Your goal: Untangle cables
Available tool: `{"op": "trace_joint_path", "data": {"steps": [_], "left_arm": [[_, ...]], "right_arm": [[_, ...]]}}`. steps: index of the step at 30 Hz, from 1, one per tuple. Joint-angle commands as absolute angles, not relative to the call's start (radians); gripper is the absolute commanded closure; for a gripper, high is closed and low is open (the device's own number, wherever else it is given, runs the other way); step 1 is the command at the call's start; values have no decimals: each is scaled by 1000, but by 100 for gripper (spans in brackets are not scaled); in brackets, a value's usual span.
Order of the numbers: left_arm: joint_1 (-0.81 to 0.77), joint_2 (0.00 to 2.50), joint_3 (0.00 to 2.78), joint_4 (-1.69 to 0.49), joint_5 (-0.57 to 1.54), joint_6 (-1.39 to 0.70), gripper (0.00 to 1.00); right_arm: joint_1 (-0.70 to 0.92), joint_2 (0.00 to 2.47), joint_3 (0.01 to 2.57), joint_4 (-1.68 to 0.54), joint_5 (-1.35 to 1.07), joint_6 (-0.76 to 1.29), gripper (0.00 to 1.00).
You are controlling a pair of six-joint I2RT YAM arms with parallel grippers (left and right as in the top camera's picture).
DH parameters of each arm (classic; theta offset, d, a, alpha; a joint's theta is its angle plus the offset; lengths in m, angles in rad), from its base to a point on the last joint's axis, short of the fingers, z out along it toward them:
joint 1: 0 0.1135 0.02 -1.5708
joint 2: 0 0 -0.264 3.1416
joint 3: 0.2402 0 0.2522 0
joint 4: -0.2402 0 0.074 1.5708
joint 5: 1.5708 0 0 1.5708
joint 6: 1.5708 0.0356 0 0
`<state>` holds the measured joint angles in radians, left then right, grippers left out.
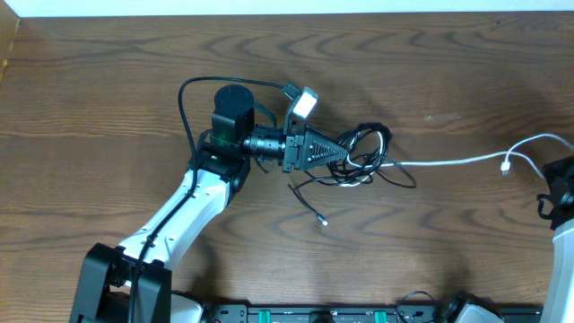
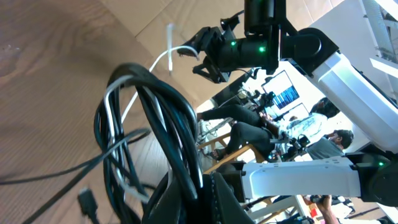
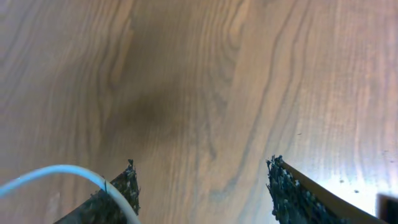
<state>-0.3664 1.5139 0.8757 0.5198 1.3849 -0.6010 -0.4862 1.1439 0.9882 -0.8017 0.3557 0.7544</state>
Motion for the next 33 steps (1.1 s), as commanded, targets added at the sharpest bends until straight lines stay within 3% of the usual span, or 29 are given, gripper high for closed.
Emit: {"op": "trace_joint_path", "data": {"steps": [1, 5, 10, 20, 25, 31, 33], "left_arm": [[-360, 1496, 881, 526, 1406, -579, 93], [-360, 1496, 881, 526, 1406, -579, 92], [-360, 1496, 881, 526, 1402, -567, 92], [-360, 1496, 881, 526, 1402, -568, 92], [-360, 1496, 881, 526, 1402, -569, 92], [-360, 1496, 881, 526, 1402, -568, 92], [-360, 1496, 881, 526, 1402, -569, 92]], "right_arm": [[-490, 1135, 1011, -800, 205, 702, 31], [-490, 1135, 1011, -835, 167, 646, 11], [-490, 1143, 1011, -993, 111, 648, 1], [-490, 1143, 1011, -1099, -513, 170, 1], [-490, 1143, 1011, -1107, -853, -136, 16], [-490, 1143, 1011, -1103, -1085, -150, 54], [-485, 1143, 1011, -1110, -1161, -151, 59]]}}
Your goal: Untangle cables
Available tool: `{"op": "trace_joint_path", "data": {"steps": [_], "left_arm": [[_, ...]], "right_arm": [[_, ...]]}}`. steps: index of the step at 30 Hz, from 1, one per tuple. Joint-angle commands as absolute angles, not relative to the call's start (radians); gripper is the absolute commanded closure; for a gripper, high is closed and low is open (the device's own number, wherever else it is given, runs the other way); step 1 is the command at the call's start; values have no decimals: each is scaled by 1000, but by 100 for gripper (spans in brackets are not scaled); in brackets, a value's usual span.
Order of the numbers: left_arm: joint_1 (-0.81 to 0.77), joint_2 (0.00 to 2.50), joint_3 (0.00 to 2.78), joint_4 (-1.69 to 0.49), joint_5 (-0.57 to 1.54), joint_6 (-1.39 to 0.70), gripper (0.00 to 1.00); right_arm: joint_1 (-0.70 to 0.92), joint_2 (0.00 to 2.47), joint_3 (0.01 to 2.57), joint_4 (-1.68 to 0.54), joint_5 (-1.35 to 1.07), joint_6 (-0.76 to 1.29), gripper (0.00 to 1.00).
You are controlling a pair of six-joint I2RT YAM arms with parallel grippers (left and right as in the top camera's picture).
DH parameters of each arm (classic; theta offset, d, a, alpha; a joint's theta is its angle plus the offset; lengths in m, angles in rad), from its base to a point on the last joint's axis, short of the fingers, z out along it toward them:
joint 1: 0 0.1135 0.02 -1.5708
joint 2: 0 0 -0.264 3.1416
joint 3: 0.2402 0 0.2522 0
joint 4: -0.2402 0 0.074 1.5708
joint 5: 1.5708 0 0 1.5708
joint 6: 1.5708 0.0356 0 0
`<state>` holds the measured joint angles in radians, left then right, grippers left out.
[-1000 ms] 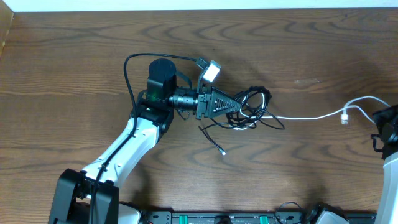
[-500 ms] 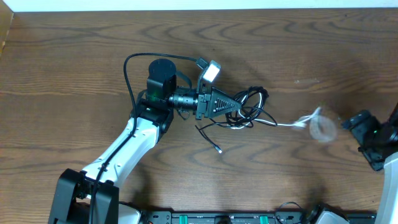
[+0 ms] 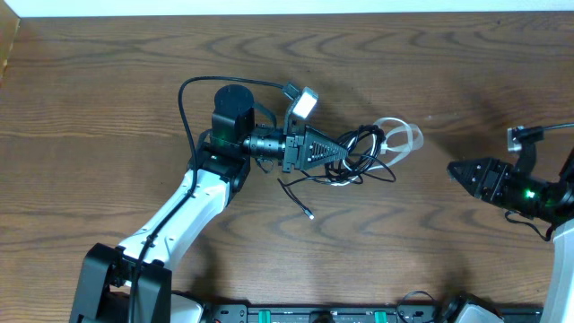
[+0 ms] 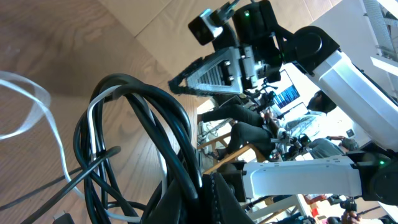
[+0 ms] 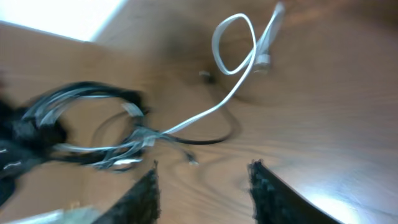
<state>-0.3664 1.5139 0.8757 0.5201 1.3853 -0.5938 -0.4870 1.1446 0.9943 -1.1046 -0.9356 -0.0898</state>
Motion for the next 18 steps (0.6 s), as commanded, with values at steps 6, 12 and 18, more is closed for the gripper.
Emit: {"op": "trace_joint_path", "data": {"steps": [6, 12, 18], "left_arm": [[-360, 1496, 881, 526, 1395, -569, 92], [-360, 1496, 881, 526, 1395, -574, 92], [-360, 1496, 881, 526, 1324, -701, 92]], "right_arm": [[-406, 1143, 1011, -1099, -1143, -156, 52], [-260, 1143, 1010, -1012, -1128, -181, 54], [-96, 1143, 1010, -930, -1038, -283, 53]]}}
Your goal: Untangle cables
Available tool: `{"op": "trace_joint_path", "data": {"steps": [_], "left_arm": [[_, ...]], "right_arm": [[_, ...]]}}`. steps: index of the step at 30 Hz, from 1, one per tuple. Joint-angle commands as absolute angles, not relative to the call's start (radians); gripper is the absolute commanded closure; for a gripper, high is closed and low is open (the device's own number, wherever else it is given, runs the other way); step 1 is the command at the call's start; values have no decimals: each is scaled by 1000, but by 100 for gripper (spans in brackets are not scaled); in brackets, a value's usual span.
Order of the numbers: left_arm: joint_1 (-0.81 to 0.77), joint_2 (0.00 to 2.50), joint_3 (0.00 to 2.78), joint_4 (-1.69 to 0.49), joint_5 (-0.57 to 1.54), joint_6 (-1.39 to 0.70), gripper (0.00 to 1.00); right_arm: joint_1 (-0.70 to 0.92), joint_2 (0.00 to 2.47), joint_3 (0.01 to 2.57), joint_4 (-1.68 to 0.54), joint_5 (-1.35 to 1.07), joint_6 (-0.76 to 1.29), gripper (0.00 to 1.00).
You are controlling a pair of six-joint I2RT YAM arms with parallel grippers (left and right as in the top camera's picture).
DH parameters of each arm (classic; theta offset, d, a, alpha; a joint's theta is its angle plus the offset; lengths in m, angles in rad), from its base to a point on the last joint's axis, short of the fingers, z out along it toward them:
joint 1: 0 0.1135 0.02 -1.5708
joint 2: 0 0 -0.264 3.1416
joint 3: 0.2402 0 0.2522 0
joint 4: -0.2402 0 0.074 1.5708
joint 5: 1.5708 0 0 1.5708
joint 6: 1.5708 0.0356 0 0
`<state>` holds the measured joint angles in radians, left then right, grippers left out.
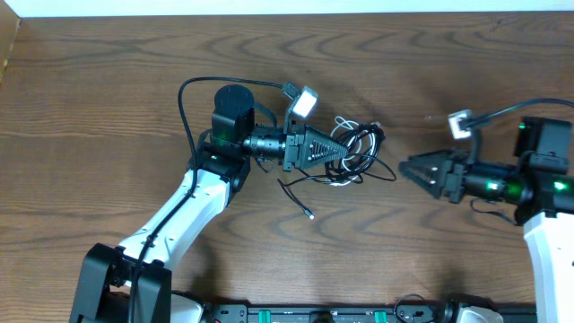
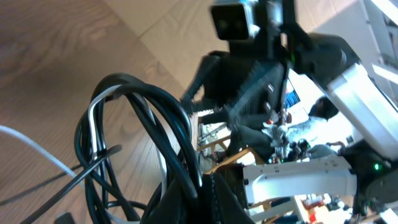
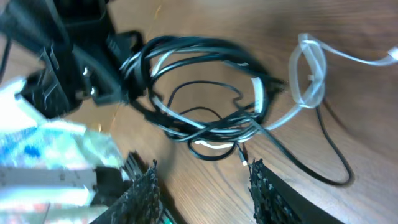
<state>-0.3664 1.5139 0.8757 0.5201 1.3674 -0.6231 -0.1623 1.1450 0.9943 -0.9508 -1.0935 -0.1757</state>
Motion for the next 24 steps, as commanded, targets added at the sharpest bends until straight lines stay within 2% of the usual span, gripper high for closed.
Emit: {"op": "trace_joint_path", "data": {"steps": [1, 7, 15, 19, 24], "left_arm": [[-360, 1496, 881, 526, 1316, -718, 92], [-360, 1496, 881, 537, 1316, -840, 92], [-360, 1496, 881, 624, 1315, -964, 92], [-360, 1496, 881, 638, 1316, -963, 92], [-360, 1496, 881, 639, 1317, -937, 92]], "right_arm": [[-74, 1144, 1010, -920, -992, -310, 53], [9, 1148, 1010, -858, -935, -393, 57], [83, 1166, 1010, -799, -941, -398, 56], [95, 1179, 1010, -800, -933, -392, 66], [90, 1179, 1010, -772, -833, -127, 73]]}}
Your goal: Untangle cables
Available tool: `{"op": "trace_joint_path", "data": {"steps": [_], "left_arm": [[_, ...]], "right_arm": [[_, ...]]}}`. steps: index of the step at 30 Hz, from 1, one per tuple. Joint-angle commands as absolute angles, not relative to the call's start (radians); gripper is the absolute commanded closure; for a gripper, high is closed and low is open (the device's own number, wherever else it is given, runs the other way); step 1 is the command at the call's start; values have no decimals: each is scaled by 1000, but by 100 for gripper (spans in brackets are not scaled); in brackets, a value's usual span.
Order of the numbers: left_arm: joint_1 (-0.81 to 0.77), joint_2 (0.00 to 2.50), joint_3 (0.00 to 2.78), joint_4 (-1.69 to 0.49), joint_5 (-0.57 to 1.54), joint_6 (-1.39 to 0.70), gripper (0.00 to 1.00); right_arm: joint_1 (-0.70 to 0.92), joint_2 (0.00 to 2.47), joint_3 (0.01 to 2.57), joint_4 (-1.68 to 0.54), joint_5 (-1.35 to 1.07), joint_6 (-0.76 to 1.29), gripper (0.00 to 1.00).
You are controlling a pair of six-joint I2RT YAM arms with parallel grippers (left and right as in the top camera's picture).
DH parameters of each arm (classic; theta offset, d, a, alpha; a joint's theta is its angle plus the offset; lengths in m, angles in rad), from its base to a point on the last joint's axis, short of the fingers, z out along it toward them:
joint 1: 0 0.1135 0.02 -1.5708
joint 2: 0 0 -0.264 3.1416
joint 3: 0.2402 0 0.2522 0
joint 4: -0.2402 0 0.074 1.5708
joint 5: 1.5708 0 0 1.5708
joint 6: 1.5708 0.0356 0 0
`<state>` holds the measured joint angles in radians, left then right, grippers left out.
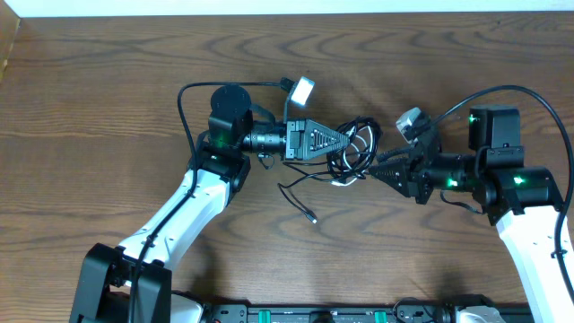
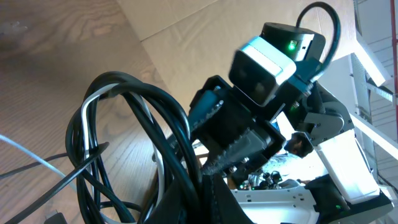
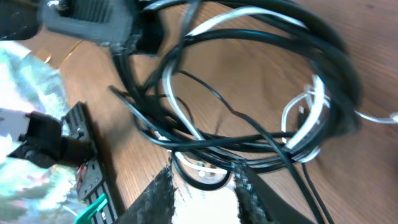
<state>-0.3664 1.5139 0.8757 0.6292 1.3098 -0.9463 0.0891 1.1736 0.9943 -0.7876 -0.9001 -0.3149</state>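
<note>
A tangled bundle of black and white cables lies mid-table. My left gripper is shut on its left side; in the left wrist view the thick black loops rise out of the shut jaws. My right gripper is open at the bundle's lower right edge. In the right wrist view its fingers straddle a low black and white loop under the main coil. A thin black lead ends in a small plug.
Dark wooden table all round. The right arm's body stretches to the right of the bundle, and its own black wire arcs above it. The left arm runs down to the near left.
My right gripper has moved left from about a hand's width off and now reaches the bundle's lower right edge, its jaws narrower around a loop. The left gripper with the bundle has shifted slightly up.
The white cable stretched from the bundle to the far right edge, running past the right gripper's fingers. Then it lay let go, curled beside the bundle, with the right gripper open at the right. That gripper stood nearer at each moment and is now at the bundle; the left kept hold.
</note>
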Motion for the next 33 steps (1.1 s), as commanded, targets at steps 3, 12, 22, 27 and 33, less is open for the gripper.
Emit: {"op": "trace_joint_path", "data": {"steps": [3, 12, 22, 27, 33], "left_arm": [[-360, 1496, 881, 639, 1323, -889, 92], [-360, 1496, 881, 646, 1351, -851, 92], [-361, 1496, 881, 817, 1354, -971, 92], [-361, 1496, 881, 878, 1354, -990, 92], [-361, 1496, 881, 877, 1354, -989, 92]], "right_arm": [[88, 1177, 1010, -752, -714, 82, 71], [74, 1179, 1010, -741, -392, 421, 56], [81, 1260, 991, -725, -401, 492, 58], [89, 1315, 991, -687, -645, 391, 64], [84, 1286, 991, -649, -781, 385, 64]]}}
